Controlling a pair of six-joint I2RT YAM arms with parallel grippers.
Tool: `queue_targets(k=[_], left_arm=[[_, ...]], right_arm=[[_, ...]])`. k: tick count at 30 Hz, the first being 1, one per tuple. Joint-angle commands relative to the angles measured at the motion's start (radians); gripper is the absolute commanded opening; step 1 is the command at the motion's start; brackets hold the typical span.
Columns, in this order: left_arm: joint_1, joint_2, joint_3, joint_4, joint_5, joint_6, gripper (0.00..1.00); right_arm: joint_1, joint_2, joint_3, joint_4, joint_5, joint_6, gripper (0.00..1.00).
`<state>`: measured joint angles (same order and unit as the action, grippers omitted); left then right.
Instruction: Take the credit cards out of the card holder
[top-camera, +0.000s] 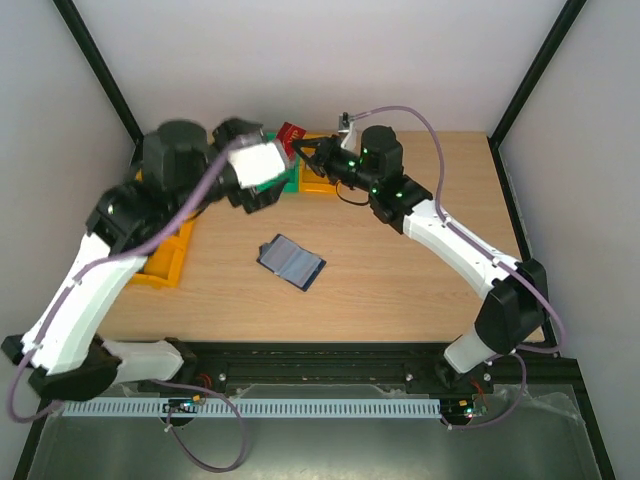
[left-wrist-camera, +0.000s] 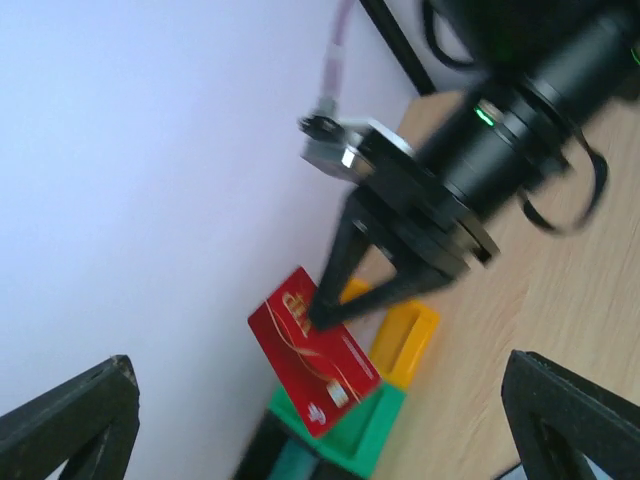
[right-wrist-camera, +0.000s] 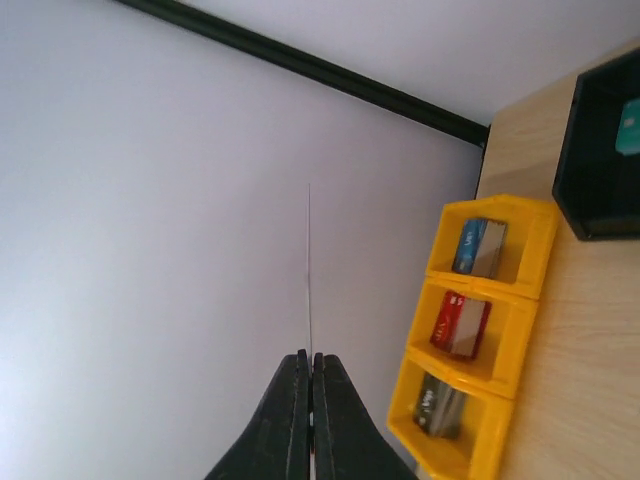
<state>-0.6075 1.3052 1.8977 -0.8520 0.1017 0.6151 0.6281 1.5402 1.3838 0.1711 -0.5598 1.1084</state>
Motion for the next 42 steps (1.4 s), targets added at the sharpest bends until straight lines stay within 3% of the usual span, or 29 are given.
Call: queue_targets(k=[1, 3, 5, 7, 12, 15, 20, 25, 27, 31, 36, 42], left_arm=[[-0.139, -0.262, -0.346, 0.379, -0.365, 0.537, 0.99], [-0.162, -0.401, -0.656, 0.732, -0.372, 0.828, 1.0], [-0.164, -0.462, -0.834, 0.863, -0.332, 1.011, 0.99], [-0.167, -0.461, -0.885, 0.905, -0.317, 1.004, 1.0], [-0.167, -0.407, -0.949, 1.192, -0.33, 1.028, 0.99], [-0.169, -0.387, -0.969, 1.223, -0.319, 1.058, 0.96], [-0.169, -0.373, -0.98, 1.208, -0.336, 1.063, 0.79], [-0.169, -0.36, -0.995, 1.263, -0.342, 1.074, 0.49], [-0.169, -0.36, -0.998, 1.248, -0.346, 1.084, 0.3], [-0.169, -0.354, -1.012, 1.277, -0.341, 1.122, 0.04], [-0.179, -0.355, -1.016, 1.282, -0.355, 1.085, 0.02], [-0.187, -0.363, -0.916, 1.132, -0.407, 0.769, 0.02]], right_arm=[[0.001, -0.041, -0.018, 0.146, 0.053, 0.211, 0.02], [0.007, -0.065, -0.044, 0.163, 0.068, 0.224, 0.02], [0.015, -0.084, -0.049, 0.142, 0.074, 0.209, 0.02], [0.024, -0.108, -0.06, 0.126, 0.085, 0.193, 0.02], [0.045, -0.166, -0.116, 0.139, 0.111, 0.206, 0.02], [0.063, -0.174, -0.09, 0.125, 0.112, 0.193, 0.02], [0.09, -0.186, -0.081, 0.117, 0.098, 0.183, 0.02], [0.109, -0.193, -0.091, 0.121, 0.09, 0.178, 0.02], [0.111, -0.197, -0.086, 0.115, 0.091, 0.168, 0.02], [0.111, -0.21, -0.086, 0.106, 0.09, 0.159, 0.02], [0.111, -0.223, -0.081, 0.099, 0.092, 0.136, 0.02], [0.111, -0.241, -0.032, 0.029, 0.118, 0.015, 0.02]])
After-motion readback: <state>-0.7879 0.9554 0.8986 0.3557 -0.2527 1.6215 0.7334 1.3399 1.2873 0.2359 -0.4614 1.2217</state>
